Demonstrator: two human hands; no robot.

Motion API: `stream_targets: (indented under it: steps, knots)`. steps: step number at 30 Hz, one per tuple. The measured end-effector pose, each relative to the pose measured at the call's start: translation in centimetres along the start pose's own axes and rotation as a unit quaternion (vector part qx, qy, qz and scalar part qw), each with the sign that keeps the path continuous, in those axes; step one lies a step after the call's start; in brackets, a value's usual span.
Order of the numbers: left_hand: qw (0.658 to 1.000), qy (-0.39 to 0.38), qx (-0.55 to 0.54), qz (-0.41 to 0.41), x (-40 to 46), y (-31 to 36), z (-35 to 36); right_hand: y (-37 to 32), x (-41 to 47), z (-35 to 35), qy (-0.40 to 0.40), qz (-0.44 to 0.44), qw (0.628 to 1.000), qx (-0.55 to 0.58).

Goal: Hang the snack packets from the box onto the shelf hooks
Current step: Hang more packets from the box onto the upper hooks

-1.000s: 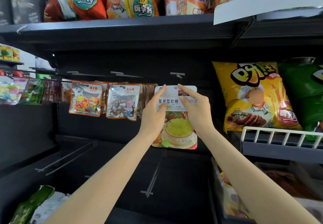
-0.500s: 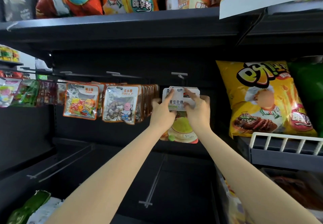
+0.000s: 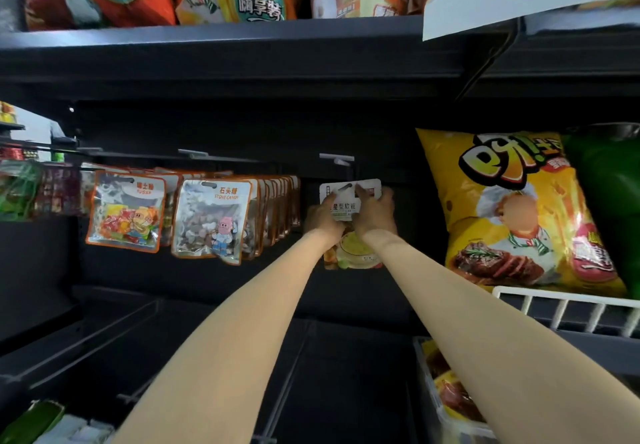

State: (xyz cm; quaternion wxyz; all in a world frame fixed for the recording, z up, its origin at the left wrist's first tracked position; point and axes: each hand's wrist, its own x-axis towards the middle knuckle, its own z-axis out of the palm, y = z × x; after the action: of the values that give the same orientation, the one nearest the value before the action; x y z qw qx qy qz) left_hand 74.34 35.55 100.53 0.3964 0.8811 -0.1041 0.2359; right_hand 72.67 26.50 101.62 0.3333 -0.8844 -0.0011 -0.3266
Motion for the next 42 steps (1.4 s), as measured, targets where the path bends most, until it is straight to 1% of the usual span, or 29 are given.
stream_targets:
  steps: [2, 4, 7, 11, 13, 15, 19, 24, 27, 31, 34, 37, 39, 42]
  knots:
    - [1.000, 0.016, -0.001, 0.007, -1.0, 0.5, -0.5, -0.1, -1.0, -0.2, 0.022, -0.020, 1.000, 0.004]
    - [0.998, 0.045, 0.001, 0.032, -2.8, 1.1, -1.6, -0.2, -2.6, -0.7, 0.032, -0.037, 0.998, 0.036]
    - [0.990, 0.104, 0.009, 0.097, -6.0, 1.5, -4.2, -0.4, -5.5, -1.3, 0.045, -0.067, 0.990, 0.114]
    - [0.974, 0.151, 0.038, 0.165, -10.7, 1.0, -8.3, -2.0, -9.8, -1.7, 0.075, -0.131, 0.972, 0.180]
    - [0.966, 0.176, 0.061, 0.181, -13.1, -0.1, -10.8, -3.9, -11.9, -1.7, 0.074, -0.171, 0.959, 0.212]
    - [0.959, 0.203, 0.083, 0.176, -15.0, -2.1, -13.5, -6.6, -13.8, -1.2, 0.042, -0.214, 0.947, 0.238]
    - [0.960, 0.245, 0.099, 0.094, -18.0, -9.0, -19.0, -12.8, -17.3, 2.7, -0.043, -0.254, 0.928, 0.267]
    - [0.956, 0.273, 0.108, -0.017, -22.3, -19.6, -27.1, -21.0, -22.6, 11.9, -0.165, -0.283, 0.912, 0.246]
    - [0.955, 0.265, 0.097, -0.087, -24.9, -27.5, -32.4, -26.0, -26.6, 19.1, -0.231, -0.281, 0.902, 0.230]
    - [0.946, 0.241, 0.094, -0.197, -28.7, -39.0, -38.8, -32.1, -32.1, 29.4, -0.330, -0.252, 0.886, 0.207]
    - [0.927, 0.215, 0.098, -0.291, -32.1, -46.2, -42.4, -35.8, -36.1, 36.6, -0.402, -0.215, 0.869, 0.192]
    - [0.896, 0.192, 0.105, -0.387, -35.3, -52.8, -45.3, -38.7, -40.0, 43.5, -0.468, -0.186, 0.847, 0.172]
    - [0.877, 0.168, 0.123, -0.433, -37.1, -56.5, -46.7, -40.1, -42.4, 47.8, -0.515, -0.171, 0.827, 0.148]
    - [0.853, 0.151, 0.120, -0.484, -38.9, -61.3, -48.2, -41.8, -45.2, 53.6, -0.570, -0.179, 0.793, 0.121]
